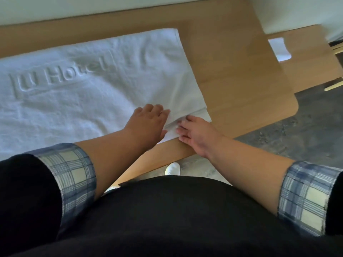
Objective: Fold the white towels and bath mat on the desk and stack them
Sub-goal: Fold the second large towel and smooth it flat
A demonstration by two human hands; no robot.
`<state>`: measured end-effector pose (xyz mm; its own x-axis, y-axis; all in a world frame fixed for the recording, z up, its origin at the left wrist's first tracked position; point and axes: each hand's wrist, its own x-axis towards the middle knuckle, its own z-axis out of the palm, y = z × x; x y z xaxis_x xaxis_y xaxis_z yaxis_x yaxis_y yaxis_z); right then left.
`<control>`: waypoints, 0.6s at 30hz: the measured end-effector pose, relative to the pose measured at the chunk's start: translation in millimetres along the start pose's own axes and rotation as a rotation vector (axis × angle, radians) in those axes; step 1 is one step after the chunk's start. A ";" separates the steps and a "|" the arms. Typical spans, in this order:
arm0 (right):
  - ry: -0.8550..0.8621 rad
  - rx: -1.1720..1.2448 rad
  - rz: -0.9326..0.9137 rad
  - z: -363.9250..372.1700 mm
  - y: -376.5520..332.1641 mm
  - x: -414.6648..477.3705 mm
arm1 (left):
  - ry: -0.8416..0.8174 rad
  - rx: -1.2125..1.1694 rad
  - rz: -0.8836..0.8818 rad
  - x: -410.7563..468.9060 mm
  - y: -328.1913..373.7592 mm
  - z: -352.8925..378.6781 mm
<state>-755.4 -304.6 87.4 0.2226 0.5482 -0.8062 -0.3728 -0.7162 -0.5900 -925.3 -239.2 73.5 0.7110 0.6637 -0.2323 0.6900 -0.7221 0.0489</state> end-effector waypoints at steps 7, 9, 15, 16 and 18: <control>-0.132 -0.953 -0.393 -28.6 0.6 6.9 | -0.036 0.056 -0.107 37.3 17.2 -15.8; -0.186 -1.243 -0.685 -34.4 2.5 8.5 | -0.004 -0.065 -0.170 38.5 12.1 -25.4; -0.304 -1.438 -1.143 -12.9 -13.8 28.7 | 0.228 -0.358 -0.409 37.6 -1.3 -62.8; -0.302 -1.460 -1.169 -4.0 -20.5 35.9 | 0.239 -0.369 -0.424 38.2 -4.4 -68.7; -0.227 -1.574 -1.176 9.9 -34.0 53.5 | 0.249 -0.374 -0.431 39.3 -10.7 -79.8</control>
<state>-739.7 -246.6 64.8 -0.4253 0.8980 -0.1127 0.8633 0.3650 -0.3486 -893.9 -189.9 141.4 0.3369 0.9384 -0.0761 0.8907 -0.2915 0.3489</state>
